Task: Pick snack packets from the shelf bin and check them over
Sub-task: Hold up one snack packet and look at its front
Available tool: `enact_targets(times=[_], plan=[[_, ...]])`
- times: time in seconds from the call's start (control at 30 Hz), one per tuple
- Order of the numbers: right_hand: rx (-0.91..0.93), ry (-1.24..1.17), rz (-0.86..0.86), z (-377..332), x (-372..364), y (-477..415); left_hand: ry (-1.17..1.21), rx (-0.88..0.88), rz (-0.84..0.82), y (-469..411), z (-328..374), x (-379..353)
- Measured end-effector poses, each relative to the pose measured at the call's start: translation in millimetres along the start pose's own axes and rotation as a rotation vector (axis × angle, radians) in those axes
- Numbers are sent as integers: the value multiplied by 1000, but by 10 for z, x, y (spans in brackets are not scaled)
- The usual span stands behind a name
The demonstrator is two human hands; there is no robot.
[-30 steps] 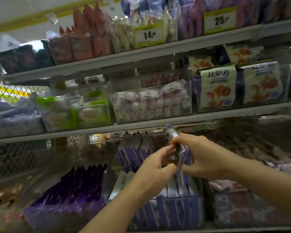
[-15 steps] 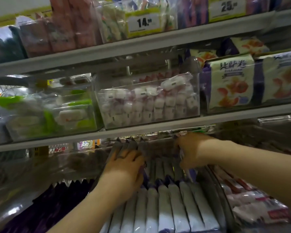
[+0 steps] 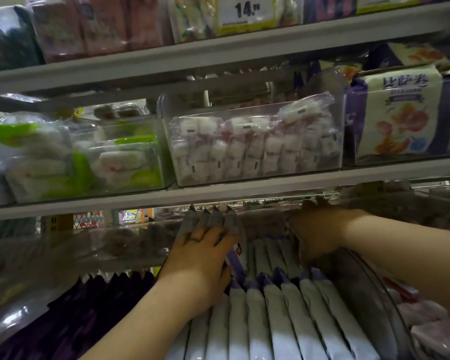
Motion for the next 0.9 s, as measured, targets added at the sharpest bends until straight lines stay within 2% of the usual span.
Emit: enact_targets(times=[0.13, 0.2, 0.3, 0.53, 0.7, 0.8, 0.87, 0.9], plan=[[10, 125, -144, -122, -195, 137, 8, -5, 10, 5, 1, -3], [4, 100, -203, -124, -200, 214, 15, -5, 10, 3, 6, 2], [54, 121, -210, -229, -155, 268, 9, -10, 11, 1, 4, 5], [71, 196, -376, -444, -448, 273, -13, -1, -7, -14, 8, -20], [75, 241, -388, -439, -482, 182, -42, 15, -38, -30, -11, -38], [33, 200, -297, -414, -361, 224, -56, 7, -95, 19, 49, -13], [6, 89, -122, -396, -82, 347, -73, -23, -24, 79, 85, 169], [24, -47, 19, -387, 121, 459, -70, -28, 21, 115, 103, 316]])
Point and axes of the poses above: each hand's wrist, its own y-axis away from the middle knuckle, its own x-axis out of the back of the hand, z = x × y, the point moved 10 cm from there along -y, towards the middle knuckle, and after that the axes turned 4 degrees about -y, right-handed, at the moved point
